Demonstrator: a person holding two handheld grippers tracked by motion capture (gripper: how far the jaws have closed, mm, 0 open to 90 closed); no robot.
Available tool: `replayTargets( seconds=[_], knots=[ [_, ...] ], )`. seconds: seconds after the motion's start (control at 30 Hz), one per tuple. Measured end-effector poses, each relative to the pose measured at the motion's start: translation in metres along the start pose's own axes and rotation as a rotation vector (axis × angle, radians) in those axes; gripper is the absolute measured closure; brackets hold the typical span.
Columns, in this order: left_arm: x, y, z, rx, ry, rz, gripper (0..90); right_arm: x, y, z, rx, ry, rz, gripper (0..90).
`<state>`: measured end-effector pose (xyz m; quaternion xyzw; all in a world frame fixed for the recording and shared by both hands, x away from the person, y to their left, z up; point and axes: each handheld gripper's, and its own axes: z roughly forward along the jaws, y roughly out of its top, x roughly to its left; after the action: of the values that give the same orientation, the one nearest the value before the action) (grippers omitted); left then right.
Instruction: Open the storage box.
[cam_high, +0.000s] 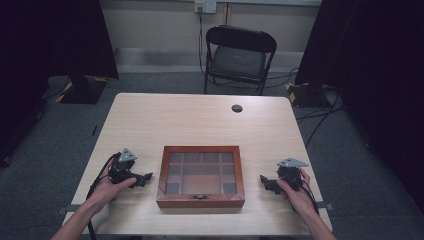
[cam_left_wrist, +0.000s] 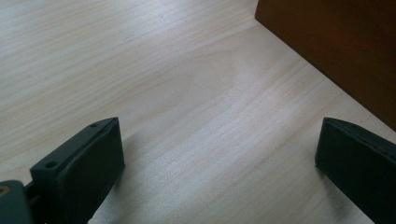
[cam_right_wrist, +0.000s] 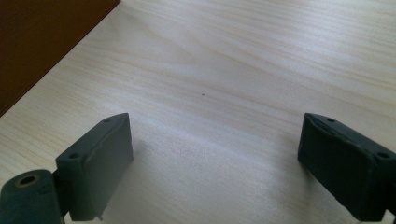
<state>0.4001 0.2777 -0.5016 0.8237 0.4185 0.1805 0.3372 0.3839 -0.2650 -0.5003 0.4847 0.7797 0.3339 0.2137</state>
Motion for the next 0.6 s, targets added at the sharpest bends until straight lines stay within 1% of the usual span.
replayTargets(
  seconds=[0.03,0.07,0.1,0.17,0.2,0.23,0.27,0.3,0.33,0.37,0.4,0.47,0.5,0.53,0.57,0.6],
  knots=[
    [0.000,0.000,0.000,-0.001,-0.004,-0.012,2.4,0.000,0.000,0.000,0.000,0.000,0.000,9.4],
    [0.000,0.001,-0.001,-0.005,-0.001,-0.009,5.6,0.000,0.000,0.000,0.000,0.000,0.000,9.4],
    [0.000,0.002,-0.002,0.001,-0.006,-0.010,9.5,0.000,0.000,0.000,0.000,0.000,0.000,9.4],
    [0.001,0.004,-0.004,0.007,-0.010,0.007,15.7,0.000,0.000,0.000,0.000,0.000,0.000,9.4],
    [0.000,0.005,-0.006,0.011,0.003,0.003,19.6,0.000,0.000,0.000,0.000,0.000,0.000,9.4],
    [0.000,0.009,-0.011,-0.006,-0.013,-0.007,18.8,0.000,0.000,0.000,0.000,0.000,0.000,9.4],
    [0.000,0.009,-0.011,-0.006,-0.013,-0.007,19.7,0.000,0.000,0.000,0.000,0.000,0.000,9.4],
    [0.000,0.012,-0.015,-0.013,-0.025,-0.007,19.7,0.000,0.000,0.000,0.000,0.000,0.000,9.4],
    [-0.001,0.015,-0.018,-0.039,-0.030,-0.008,20.4,0.000,0.000,0.000,0.000,0.000,0.000,9.4],
    [-0.002,0.018,-0.022,-0.066,-0.037,-0.018,21.0,0.000,0.000,0.000,0.000,0.000,0.000,9.4],
    [-0.003,0.021,-0.025,-0.081,-0.050,-0.034,21.7,0.000,0.000,0.000,0.000,0.000,-0.001,9.4],
    [-0.006,0.025,-0.030,-0.103,-0.066,-0.040,22.4,0.000,0.000,0.000,0.000,0.000,0.000,9.4],
    [-0.009,0.027,-0.032,-0.108,-0.085,-0.046,23.8,0.000,0.000,0.000,0.000,0.000,0.000,9.4],
    [-0.011,0.030,-0.034,-0.104,-0.096,-0.042,23.9,0.000,0.000,0.000,0.000,0.000,0.000,9.4],
    [-0.013,0.032,-0.036,-0.106,-0.113,-0.055,24.0,0.000,0.000,0.000,0.000,0.000,0.000,9.4],
    [-0.016,0.036,-0.039,-0.118,-0.145,-0.073,24.0,0.000,0.000,0.000,0.000,0.000,0.000,9.4]
  ],
)
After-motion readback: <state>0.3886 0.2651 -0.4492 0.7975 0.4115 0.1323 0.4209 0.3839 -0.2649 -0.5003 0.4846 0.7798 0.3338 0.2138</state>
